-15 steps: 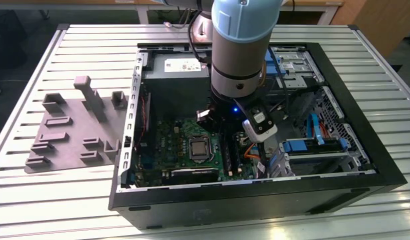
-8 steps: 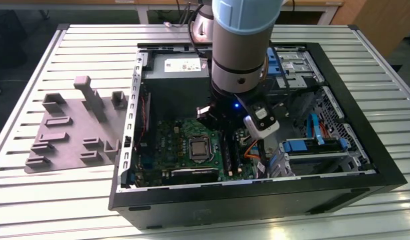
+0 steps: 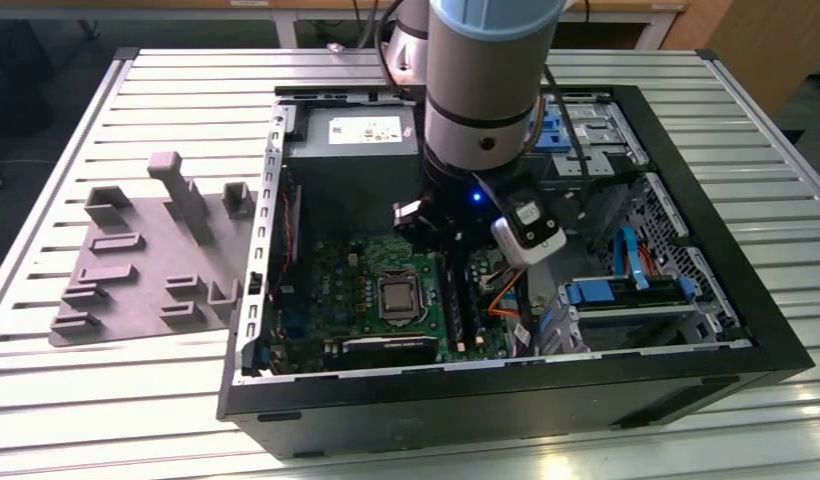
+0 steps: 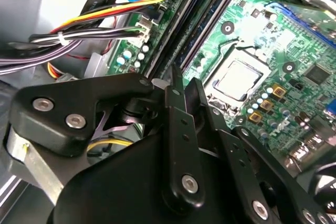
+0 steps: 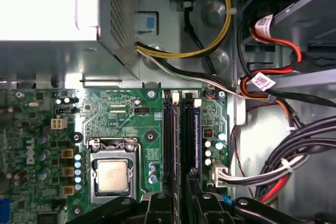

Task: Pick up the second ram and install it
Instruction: 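Insert the second ram into the second slot, then press down the second ram until it locks into place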

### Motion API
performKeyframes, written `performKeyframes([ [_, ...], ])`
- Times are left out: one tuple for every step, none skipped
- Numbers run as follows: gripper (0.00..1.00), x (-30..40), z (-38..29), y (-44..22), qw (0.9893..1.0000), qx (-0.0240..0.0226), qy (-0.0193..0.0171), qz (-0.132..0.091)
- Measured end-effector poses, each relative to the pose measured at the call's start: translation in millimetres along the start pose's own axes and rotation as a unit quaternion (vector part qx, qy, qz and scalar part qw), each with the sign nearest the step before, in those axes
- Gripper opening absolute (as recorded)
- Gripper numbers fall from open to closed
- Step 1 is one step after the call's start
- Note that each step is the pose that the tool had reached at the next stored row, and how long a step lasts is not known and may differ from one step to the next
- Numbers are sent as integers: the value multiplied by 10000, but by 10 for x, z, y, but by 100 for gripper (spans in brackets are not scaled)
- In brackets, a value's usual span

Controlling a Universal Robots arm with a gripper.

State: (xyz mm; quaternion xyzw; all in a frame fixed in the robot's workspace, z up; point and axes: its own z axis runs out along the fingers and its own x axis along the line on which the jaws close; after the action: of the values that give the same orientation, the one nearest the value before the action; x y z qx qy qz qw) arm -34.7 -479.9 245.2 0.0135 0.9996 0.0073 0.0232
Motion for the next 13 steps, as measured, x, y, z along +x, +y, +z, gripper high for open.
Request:
performKeyframes([
  [25, -1, -21, 0, 10000, 0, 0, 0],
  [25, -2, -42, 0, 10000, 0, 0, 0],
  [25, -3, -63, 1, 10000, 0, 0, 0],
  [25, -4, -82, 1, 10000, 0, 0, 0],
  [25, -5, -100, 1, 10000, 0, 0, 0],
  [25, -6, -121, 2, 10000, 1, 0, 0],
  [25, -6, -130, 2, 10000, 0, 0, 0],
  [25, -6, -129, 2, 10000, -1, -1, 0],
  [25, -6, -129, 2, 10000, -1, -1, 0],
  [25, -6, -131, 2, 10000, 0, 0, 0],
  [25, -6, -132, 2, 10000, 0, 0, 0],
  [25, -6, -133, 2, 10000, 0, 0, 0],
  [25, -6, -133, 2, 10000, 0, 0, 0],
])
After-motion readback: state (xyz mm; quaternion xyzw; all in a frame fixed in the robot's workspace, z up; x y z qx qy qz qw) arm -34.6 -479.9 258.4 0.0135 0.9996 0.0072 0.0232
